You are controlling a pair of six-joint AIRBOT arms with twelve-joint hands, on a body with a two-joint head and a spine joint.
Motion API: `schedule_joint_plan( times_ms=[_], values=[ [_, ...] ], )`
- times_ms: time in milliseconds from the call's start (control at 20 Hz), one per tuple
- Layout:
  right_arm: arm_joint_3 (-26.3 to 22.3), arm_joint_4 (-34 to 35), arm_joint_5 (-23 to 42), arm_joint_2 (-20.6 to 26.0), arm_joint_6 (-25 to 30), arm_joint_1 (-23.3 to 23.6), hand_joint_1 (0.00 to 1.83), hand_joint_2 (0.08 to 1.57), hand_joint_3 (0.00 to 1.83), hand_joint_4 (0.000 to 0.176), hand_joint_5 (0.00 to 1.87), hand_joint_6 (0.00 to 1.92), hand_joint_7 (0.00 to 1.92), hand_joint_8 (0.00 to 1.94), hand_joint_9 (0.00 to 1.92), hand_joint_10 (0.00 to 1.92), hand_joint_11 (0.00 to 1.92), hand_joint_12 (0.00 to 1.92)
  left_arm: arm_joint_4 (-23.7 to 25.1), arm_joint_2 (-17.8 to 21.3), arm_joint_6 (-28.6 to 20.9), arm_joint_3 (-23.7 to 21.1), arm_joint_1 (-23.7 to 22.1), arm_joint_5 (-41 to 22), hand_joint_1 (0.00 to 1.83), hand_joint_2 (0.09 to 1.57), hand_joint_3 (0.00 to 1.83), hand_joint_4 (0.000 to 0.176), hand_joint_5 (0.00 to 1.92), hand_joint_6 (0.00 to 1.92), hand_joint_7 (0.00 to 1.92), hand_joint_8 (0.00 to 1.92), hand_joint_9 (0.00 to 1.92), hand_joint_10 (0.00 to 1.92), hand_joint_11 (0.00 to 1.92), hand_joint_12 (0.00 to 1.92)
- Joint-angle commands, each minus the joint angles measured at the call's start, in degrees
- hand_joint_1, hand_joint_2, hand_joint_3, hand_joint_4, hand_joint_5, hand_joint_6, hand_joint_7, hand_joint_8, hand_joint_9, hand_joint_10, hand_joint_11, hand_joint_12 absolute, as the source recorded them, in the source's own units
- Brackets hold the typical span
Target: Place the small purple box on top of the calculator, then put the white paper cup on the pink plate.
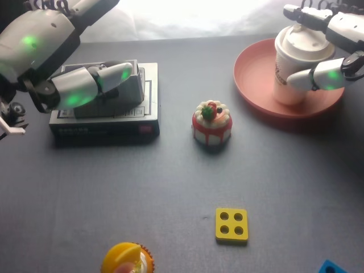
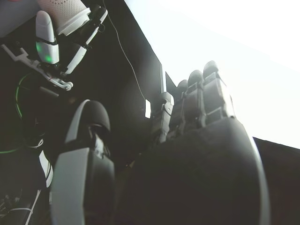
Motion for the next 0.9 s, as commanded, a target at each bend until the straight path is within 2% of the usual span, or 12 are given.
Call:
schedule_joint_plan(
  times_ms=[0,50,150,250,400,500,550,600,650,700,800,850],
  values=[
    [0.0,-0.3,6.9,0.7,0.0,0.8,0.85,0.94,0.00,0.146,0.00,0.00,0.00,0.00,0.00,0.00,0.00,0.00,-0.8,-0.3,-0.2,0.0,-0.5,-7.0,0.60,1.29,0.00,0.104,0.03,0.00,0.00,0.00,0.00,0.00,0.00,0.00],
    [-0.4,-0.3,7.2,0.7,-0.1,0.8,0.80,0.92,0.00,0.140,0.00,0.00,0.00,0.00,0.00,0.00,0.00,0.00,-0.9,-0.3,-0.2,0.0,-0.3,-6.9,0.60,1.29,0.00,0.101,0.03,0.00,0.00,0.00,0.00,0.00,0.00,0.00],
    [-2.3,-0.3,8.6,1.2,-0.9,0.8,0.84,0.91,0.00,0.171,0.00,0.00,0.00,0.00,0.00,0.00,0.00,0.00,-1.1,-0.2,-0.3,-0.1,0.0,-7.1,0.59,1.28,0.00,0.102,0.02,0.00,0.00,0.00,0.00,0.00,0.00,0.00],
    [-5.4,-1.7,11.6,3.5,-1.0,0.8,0.87,0.92,0.00,0.176,0.00,0.00,0.00,0.00,0.00,0.00,0.00,0.00,-1.5,-0.2,-0.3,-0.3,0.3,-7.5,0.56,1.27,0.00,0.106,0.02,0.00,0.00,0.00,0.00,0.00,0.00,0.00],
    [-9.7,-4.4,15.7,7.2,-1.0,0.6,0.79,0.95,0.00,0.176,0.00,0.00,0.00,0.00,0.00,0.00,0.00,0.00,-2.7,0.1,-0.4,-0.6,1.8,-8.7,0.50,1.26,0.00,0.118,0.01,0.00,0.00,0.00,0.00,0.00,0.00,0.00],
    [-12.9,-6.7,19.5,9.9,-1.0,0.1,0.75,0.97,0.00,0.170,0.00,0.00,0.00,0.00,0.00,0.00,0.00,0.00,-3.7,0.2,-0.4,-0.8,3.1,-9.9,0.46,1.26,0.00,0.109,0.01,0.00,0.00,0.00,0.00,0.00,0.00,0.00],
    [-15.3,-7.9,22.2,12.1,-1.0,-0.4,0.73,0.96,0.00,0.175,0.00,0.00,0.00,0.00,0.00,0.00,0.00,0.00,-4.2,0.2,-0.5,-1.0,3.7,-10.5,0.45,1.26,0.00,0.107,0.00,0.00,0.00,0.00,0.00,0.00,0.00,0.00],
    [-16.4,-8.5,23.8,13.1,-0.8,-0.8,0.71,0.94,0.00,0.176,0.00,0.00,0.00,0.00,0.00,0.00,0.00,0.00,-4.4,0.2,-0.6,-1.1,3.8,-11.0,0.46,1.26,0.00,0.112,0.00,0.00,0.00,0.00,0.00,0.00,0.00,0.00],
    [-18.2,-9.6,26.6,14.6,-0.4,-1.6,0.73,0.98,0.00,0.176,0.00,0.00,0.00,0.00,0.00,0.00,0.00,0.00,-4.6,0.2,-0.7,-1.2,4.0,-11.7,0.47,1.27,0.00,0.109,0.00,0.00,0.00,0.00,0.00,0.00,0.00,0.00],
    [-19.7,-10.6,29.0,15.9,0.3,-2.5,0.73,1.00,0.01,0.166,0.00,0.00,0.00,0.00,0.00,0.00,0.00,0.00,-4.7,0.3,-0.9,-1.3,4.2,-12.3,0.49,1.29,0.01,0.090,0.01,0.00,0.00,0.00,0.00,0.00,0.00,0.00],
    [-23.4,-11.9,36.0,19.1,1.0,-5.7,0.69,1.03,0.02,0.155,0.00,0.00,0.00,0.00,0.00,0.00,0.00,0.00,-5.4,0.5,-1.1,-2.0,5.2,-14.5,0.60,1.30,0.01,0.082,0.01,0.00,0.00,0.00,0.00,0.00,0.00,0.00],
    [-25.1,-12.1,39.4,20.3,1.1,-7.3,0.70,1.02,0.02,0.159,0.00,0.00,0.00,0.00,0.00,0.00,0.00,0.00,-5.9,0.6,-1.1,-2.3,5.9,-15.8,0.65,1.31,0.01,0.105,0.00,0.00,0.00,0.00,0.00,0.00,0.00,0.00]
  ],
)
